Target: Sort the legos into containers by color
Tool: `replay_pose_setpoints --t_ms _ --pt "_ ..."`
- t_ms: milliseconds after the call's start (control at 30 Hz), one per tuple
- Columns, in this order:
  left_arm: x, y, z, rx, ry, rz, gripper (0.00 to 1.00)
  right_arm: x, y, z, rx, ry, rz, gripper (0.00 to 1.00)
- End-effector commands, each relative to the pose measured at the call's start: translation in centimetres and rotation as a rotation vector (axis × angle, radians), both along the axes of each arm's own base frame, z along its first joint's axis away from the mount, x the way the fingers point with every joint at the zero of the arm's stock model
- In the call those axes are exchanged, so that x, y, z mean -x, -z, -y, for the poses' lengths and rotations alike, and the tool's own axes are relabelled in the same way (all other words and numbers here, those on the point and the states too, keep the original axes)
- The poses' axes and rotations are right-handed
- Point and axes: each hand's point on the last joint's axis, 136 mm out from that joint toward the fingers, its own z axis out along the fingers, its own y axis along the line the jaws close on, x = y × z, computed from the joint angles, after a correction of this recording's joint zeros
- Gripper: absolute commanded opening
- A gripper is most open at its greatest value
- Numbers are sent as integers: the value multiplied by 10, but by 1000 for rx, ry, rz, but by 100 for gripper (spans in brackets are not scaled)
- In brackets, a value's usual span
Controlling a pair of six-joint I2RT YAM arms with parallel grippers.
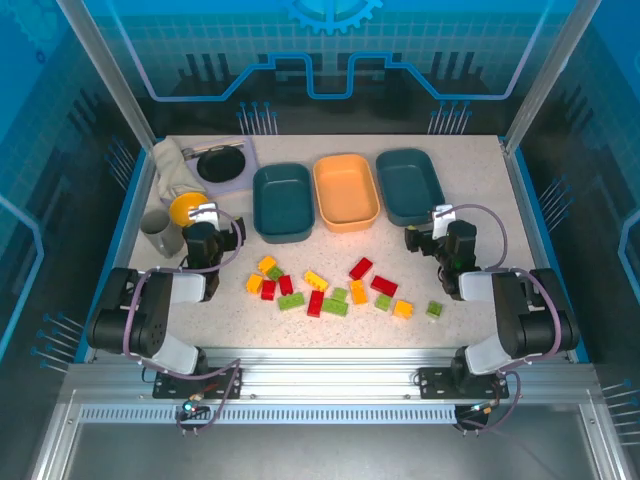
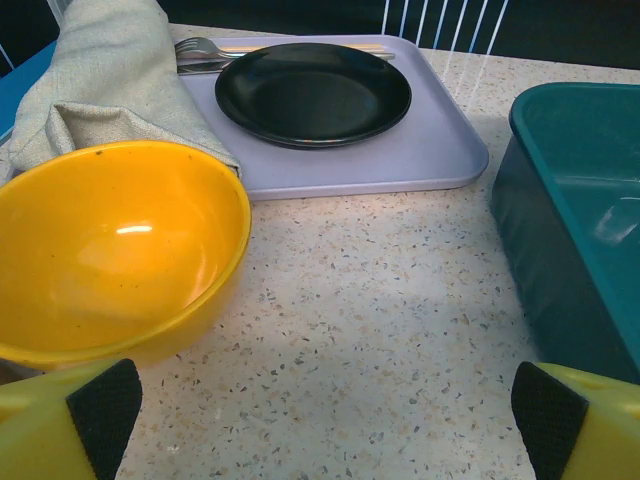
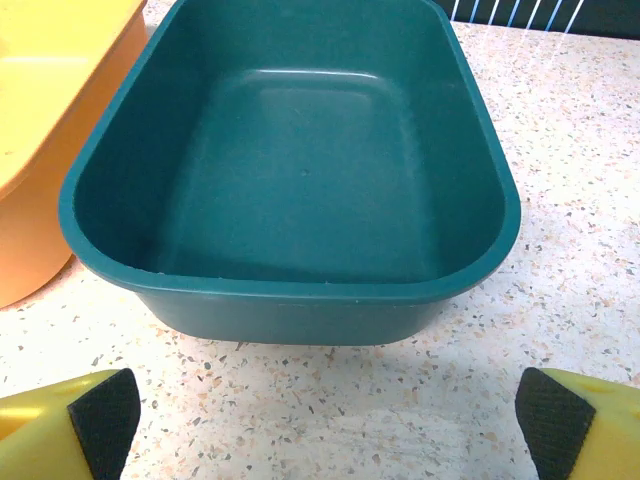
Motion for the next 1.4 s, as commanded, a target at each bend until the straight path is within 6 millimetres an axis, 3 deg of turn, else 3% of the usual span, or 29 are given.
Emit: replay_pose_setpoints --t_ms 0,833,933,1067,1167,1300,1367 --pt "1 0 0 9 9 7 99 -9 -13 0 3 -5 48 100" --pt "0 -3 4 2 28 -8 99 -9 -17 4 6 25 51 100" --pt "3 -18 6 -51 -4 -13 99 -5 -31 13 13 81 64 100" --pt "18 -41 14 -94 -25 7 99 5 -54 8 39 72 105 100" --pt "29 -62 20 -69 -49 39 99 11 -82 11 30 97 161 100" --pt "35 -101 37 -87 -30 67 99 14 -141 8 56 117 250 100" --pt "32 -132 47 -65 -14 98 99 19 -189 3 63 127 314 100"
